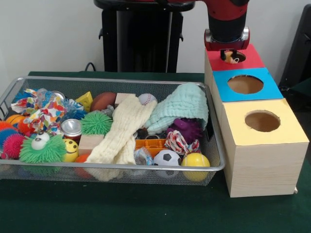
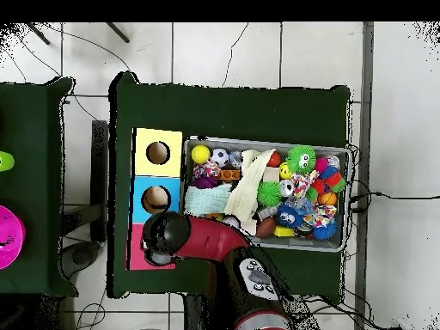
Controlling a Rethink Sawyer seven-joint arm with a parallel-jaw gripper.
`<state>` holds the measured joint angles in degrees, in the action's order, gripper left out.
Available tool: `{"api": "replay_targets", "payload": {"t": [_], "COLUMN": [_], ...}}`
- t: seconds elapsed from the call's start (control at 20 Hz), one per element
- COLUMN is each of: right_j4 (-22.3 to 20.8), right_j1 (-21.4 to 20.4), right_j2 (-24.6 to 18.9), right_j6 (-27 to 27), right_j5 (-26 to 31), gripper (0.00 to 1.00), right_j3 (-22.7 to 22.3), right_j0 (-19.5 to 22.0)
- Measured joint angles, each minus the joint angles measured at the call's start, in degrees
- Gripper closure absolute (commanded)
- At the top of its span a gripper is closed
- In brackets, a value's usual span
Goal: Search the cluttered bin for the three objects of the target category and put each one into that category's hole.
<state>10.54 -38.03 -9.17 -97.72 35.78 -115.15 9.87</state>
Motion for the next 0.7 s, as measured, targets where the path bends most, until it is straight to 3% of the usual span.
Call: {"api": "replay_targets", "payload": {"t": [0.7], "right_j4": [-0.01], "right_j1": [-1.96], "right_j2": [-0.47], "right_j6": [0.0], "right_j5": [1.43], "gripper": [1.0], "right_j3": [-0.76], "right_j0": [0.82]}}
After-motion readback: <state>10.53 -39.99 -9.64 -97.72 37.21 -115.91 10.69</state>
